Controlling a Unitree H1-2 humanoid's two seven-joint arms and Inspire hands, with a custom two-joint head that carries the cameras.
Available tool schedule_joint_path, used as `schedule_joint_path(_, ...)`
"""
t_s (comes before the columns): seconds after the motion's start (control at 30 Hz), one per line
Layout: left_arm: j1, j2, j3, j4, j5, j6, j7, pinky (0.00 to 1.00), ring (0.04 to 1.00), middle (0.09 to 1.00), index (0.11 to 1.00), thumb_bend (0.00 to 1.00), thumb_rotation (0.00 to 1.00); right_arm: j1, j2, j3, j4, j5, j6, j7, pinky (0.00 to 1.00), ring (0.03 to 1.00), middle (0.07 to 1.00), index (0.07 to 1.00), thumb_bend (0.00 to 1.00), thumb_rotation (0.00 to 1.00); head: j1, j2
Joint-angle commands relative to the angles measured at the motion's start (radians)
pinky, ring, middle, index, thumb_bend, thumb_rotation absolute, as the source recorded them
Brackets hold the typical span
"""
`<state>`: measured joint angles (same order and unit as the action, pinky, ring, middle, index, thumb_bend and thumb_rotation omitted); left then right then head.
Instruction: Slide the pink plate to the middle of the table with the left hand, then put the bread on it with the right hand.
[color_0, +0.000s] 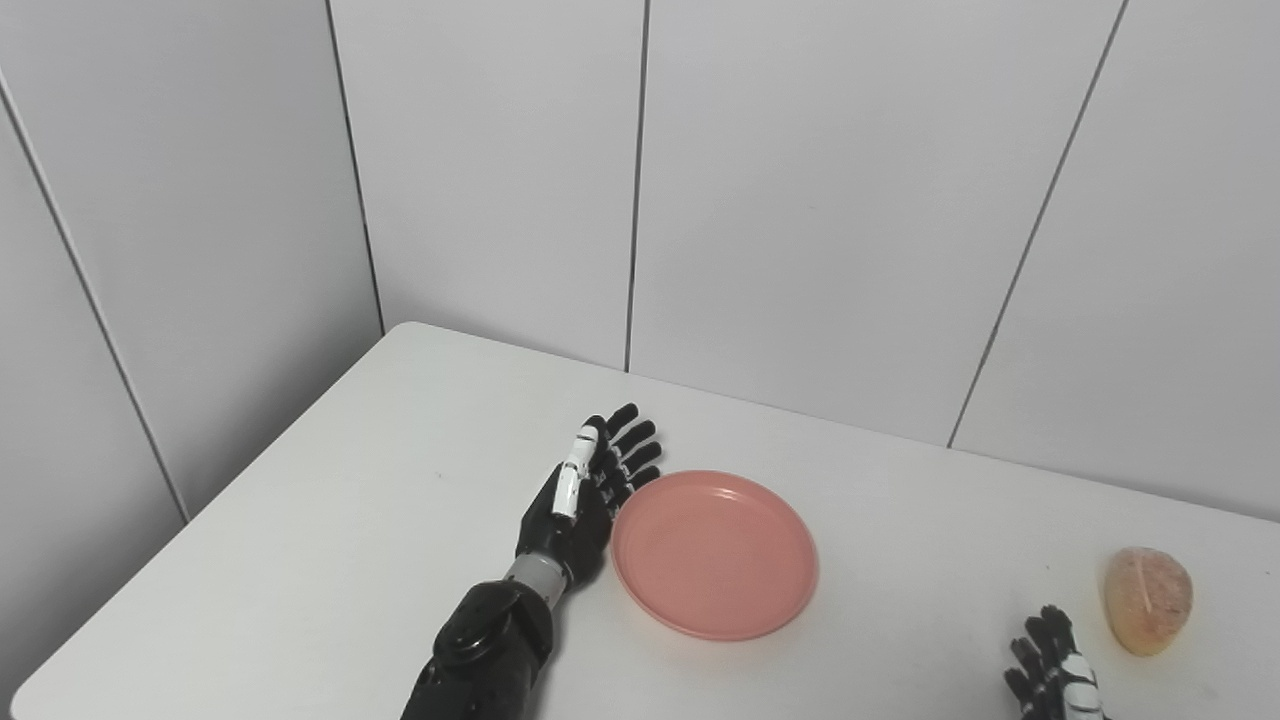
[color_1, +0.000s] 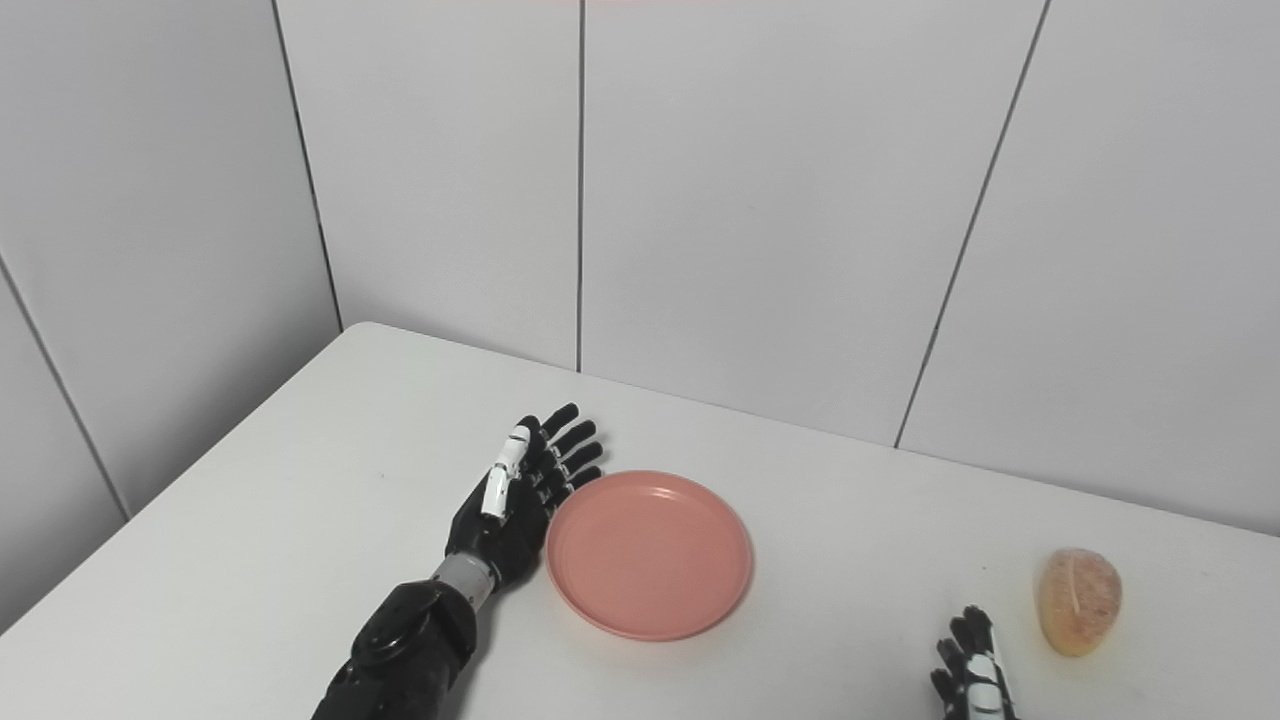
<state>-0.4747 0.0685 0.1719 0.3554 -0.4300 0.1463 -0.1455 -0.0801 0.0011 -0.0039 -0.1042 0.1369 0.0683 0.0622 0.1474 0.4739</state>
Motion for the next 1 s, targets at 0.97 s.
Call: schedule_joint_path(0.97,0.158,-0.114,-0.092,-0.135,0.038,0.068,-0.007,0.93,0.921,0.923,0.903,0.37,1.00,-0.031,0.072,0.054,-0.074,-0.112,0.058,-0.067,0.98,0.959,0.966,0.962,0.34,1.00,-0.223,0.081)
